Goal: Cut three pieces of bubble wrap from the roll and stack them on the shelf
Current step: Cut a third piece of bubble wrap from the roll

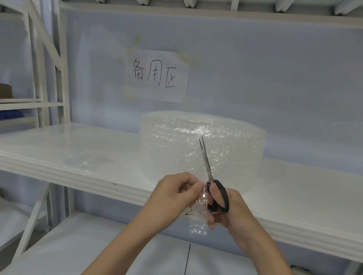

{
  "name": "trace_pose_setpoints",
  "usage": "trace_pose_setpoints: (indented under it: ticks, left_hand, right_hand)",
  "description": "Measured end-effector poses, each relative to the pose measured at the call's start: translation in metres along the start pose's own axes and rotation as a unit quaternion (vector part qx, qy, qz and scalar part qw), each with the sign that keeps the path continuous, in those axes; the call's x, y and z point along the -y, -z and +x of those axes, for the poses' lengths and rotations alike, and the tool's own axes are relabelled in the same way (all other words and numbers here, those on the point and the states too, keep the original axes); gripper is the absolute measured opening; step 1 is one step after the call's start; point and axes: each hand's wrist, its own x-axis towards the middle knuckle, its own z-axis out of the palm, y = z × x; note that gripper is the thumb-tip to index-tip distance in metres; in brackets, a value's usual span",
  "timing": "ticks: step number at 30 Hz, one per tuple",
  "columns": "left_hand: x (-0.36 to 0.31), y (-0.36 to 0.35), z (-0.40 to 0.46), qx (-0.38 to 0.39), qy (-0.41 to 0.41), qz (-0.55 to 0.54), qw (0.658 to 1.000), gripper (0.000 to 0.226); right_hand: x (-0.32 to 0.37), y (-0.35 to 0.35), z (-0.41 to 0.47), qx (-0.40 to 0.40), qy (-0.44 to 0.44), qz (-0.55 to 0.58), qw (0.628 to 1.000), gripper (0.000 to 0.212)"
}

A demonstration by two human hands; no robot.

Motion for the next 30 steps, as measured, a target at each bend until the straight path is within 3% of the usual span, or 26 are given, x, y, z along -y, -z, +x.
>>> trace_pose_setpoints:
  ticks: [22, 27, 30]
  left_hand:
    - [0.002, 0.002, -0.015, -0.001, 0.026, -0.024, 0.999, 0.019]
    - [0.001, 0.013, -0.016, -0.029, 0.054, -0.105, 0.993, 0.017]
    - [0.000, 0.018, -0.013, -0.040, 0.070, -0.129, 0.988, 0.016]
  right_hand:
    - [0.024, -0.007, 0.000, -0.010, -0.003, -0.061, 0.998, 0.038]
    - [0.030, -0.009, -0.007, -0.067, 0.054, -0.065, 0.994, 0.030]
    - [0.030, -0.002, -0.011, -0.097, 0.070, -0.048, 0.992, 0.042]
